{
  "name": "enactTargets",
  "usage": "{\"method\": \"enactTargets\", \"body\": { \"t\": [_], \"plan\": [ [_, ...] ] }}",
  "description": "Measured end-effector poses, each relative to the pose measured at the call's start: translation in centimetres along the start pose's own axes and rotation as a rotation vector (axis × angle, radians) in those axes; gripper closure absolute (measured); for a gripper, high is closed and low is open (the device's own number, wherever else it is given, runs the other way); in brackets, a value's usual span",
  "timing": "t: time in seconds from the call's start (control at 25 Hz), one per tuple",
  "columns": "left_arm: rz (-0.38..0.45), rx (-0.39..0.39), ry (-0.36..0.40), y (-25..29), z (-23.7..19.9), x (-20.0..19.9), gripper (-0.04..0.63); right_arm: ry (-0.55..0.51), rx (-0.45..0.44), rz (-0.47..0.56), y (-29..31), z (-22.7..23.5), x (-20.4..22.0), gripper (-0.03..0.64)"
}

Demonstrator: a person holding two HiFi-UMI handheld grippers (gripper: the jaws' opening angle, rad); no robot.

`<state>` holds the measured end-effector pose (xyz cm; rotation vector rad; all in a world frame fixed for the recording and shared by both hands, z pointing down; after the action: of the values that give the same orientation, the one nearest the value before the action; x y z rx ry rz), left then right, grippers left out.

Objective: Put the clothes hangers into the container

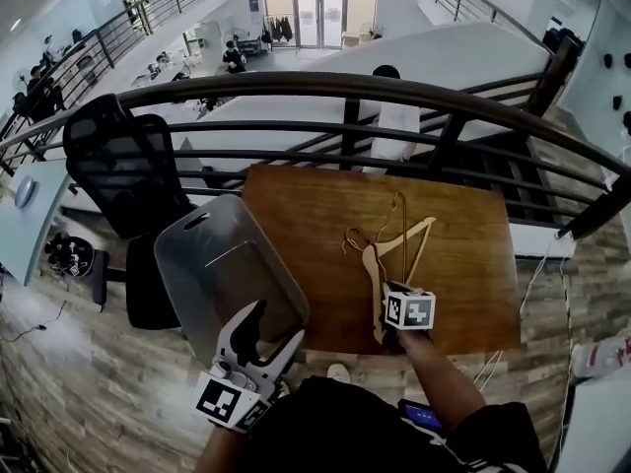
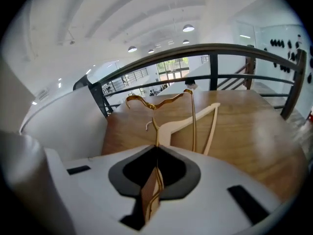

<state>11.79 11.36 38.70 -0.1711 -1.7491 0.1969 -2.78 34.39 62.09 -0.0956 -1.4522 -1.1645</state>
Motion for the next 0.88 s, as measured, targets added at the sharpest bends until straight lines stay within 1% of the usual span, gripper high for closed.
{"method": "enactTargets", "body": {
  "t": [0.12,0.24,0.4,0.52,0.68,0.88],
  "plan": [
    [0.001,0.03,0.01,-0.3,-0.9,-0.7,0.287,0.0,-0.042,0.09,-2.0,-1.8,-2.6,0.606],
    [0.003,0.038,0.02,-0.9,-1.7,-1.2,0.288,-0.025,-0.108,0.174,-4.3,-4.6,-5.6,0.606],
    [0.02,0.031,0.025,-1.6,-2.9,-2.3,0.288,-0.062,-0.23,0.25,-6.9,-9.7,-9.4,0.606],
    [0.031,0.022,0.034,-2.4,-3.5,-3.0,0.288,-0.088,-0.328,0.278,-8.4,-13.6,-11.7,0.606],
    [0.054,-0.012,0.042,-4.1,-4.3,-3.9,0.289,-0.19,-0.428,0.301,-10.1,-18.4,-13.5,0.606],
    [0.082,-0.078,0.066,-7.9,-6.4,-5.3,0.29,-0.384,-0.506,0.31,-11.1,-25.7,-13.4,0.606]
  ]
}}
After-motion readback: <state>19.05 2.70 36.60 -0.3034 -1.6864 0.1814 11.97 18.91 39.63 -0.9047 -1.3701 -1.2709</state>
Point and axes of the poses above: the fingertips, and each gripper's own axes: y forward along the fingers, z to its right, x out of its underside, the point moved 2 cm from there along -y, backward along the fingers, and after that the axes turned 12 degrees about z, right-handed, at the moved point
